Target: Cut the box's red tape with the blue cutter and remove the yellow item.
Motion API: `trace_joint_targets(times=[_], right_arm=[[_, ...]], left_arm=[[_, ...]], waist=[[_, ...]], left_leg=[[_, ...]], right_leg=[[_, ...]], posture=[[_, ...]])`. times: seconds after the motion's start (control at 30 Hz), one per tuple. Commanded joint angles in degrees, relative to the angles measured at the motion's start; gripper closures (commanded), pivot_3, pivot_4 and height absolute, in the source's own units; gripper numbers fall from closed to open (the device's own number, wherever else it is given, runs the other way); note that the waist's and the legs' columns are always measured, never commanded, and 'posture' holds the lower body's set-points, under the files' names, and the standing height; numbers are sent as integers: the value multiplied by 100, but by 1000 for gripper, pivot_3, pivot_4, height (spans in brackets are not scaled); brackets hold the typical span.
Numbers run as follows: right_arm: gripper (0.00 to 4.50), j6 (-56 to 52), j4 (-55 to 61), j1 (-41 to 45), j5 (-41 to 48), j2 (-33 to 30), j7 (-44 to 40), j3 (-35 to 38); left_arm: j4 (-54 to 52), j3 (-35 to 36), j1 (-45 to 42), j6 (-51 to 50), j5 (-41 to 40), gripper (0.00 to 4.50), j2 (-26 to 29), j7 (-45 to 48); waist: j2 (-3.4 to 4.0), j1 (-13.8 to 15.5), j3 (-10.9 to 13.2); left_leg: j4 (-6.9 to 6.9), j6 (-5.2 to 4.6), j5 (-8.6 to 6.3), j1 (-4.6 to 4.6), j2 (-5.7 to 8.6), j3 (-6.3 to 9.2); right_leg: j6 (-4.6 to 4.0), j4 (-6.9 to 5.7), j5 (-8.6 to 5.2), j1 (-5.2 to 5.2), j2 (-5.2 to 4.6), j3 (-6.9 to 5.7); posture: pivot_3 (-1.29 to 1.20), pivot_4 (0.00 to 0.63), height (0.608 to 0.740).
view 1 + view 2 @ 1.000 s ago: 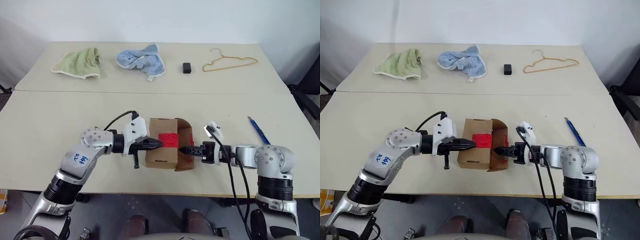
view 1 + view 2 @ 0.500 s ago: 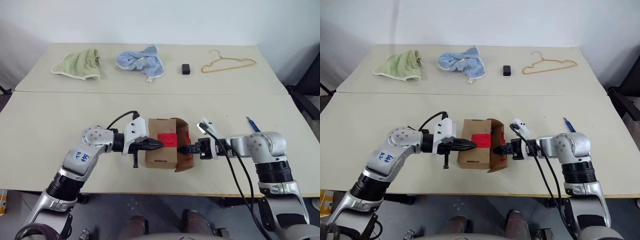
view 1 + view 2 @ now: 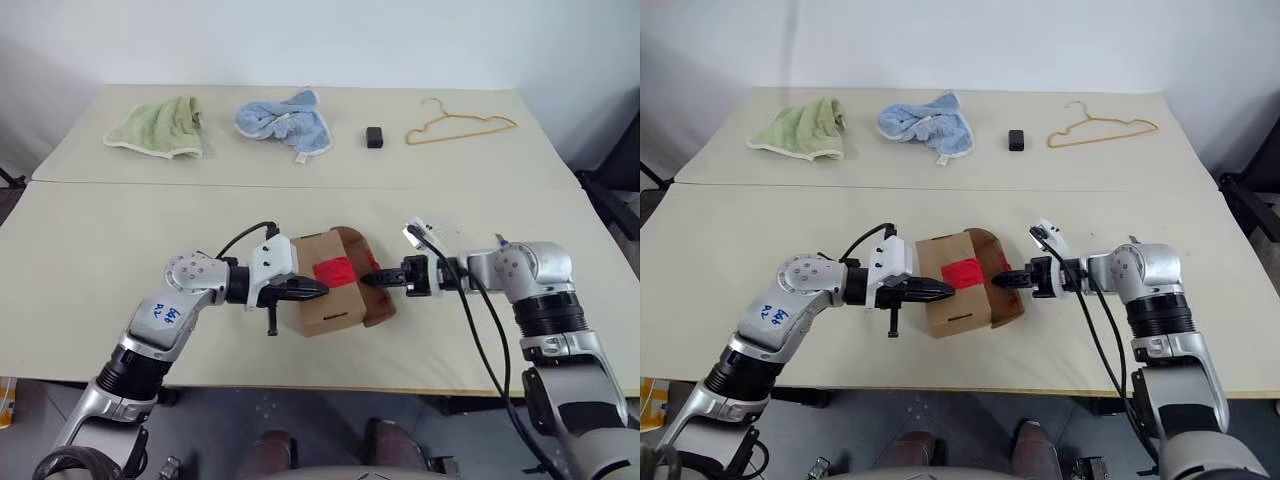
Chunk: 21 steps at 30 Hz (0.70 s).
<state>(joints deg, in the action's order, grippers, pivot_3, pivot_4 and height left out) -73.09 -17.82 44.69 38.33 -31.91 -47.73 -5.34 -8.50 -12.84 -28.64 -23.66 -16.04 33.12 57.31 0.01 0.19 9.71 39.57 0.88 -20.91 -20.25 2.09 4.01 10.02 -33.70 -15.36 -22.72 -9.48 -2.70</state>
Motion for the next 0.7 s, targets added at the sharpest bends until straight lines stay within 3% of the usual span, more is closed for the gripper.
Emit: trace_joint_targets(times=[0.03, 0.53, 0.7], right_arm=[[1706, 303, -255, -11, -419, -262, -88, -142], [1706, 1756, -2374, 1038, -1715, 468, -1265, -1115], [2972, 1683, -2271, 1010, -1939, 609, -1767, -1376]], left_arm=[[131, -46, 79, -55, 189, 4500, -3, -144], [42, -5, 153, -63, 167, 4500, 17, -151], [-14, 73, 229, -55, 166, 4500, 75, -181]], waist=[[0, 2, 0], [-1, -81, -1], [-1, -113, -2]], left_leg=[[0, 0, 0, 2, 0, 0], [0, 8, 5, 13, -4, -3], [-8, 11, 6, 15, -5, 0]], right_leg=[[0, 1, 0, 3, 0, 0], [1, -7, 1, 5, 0, 1], [-1, -7, -1, 3, 1, 1]], posture=[[0, 150, 740], [0, 150, 740], [0, 150, 740]])
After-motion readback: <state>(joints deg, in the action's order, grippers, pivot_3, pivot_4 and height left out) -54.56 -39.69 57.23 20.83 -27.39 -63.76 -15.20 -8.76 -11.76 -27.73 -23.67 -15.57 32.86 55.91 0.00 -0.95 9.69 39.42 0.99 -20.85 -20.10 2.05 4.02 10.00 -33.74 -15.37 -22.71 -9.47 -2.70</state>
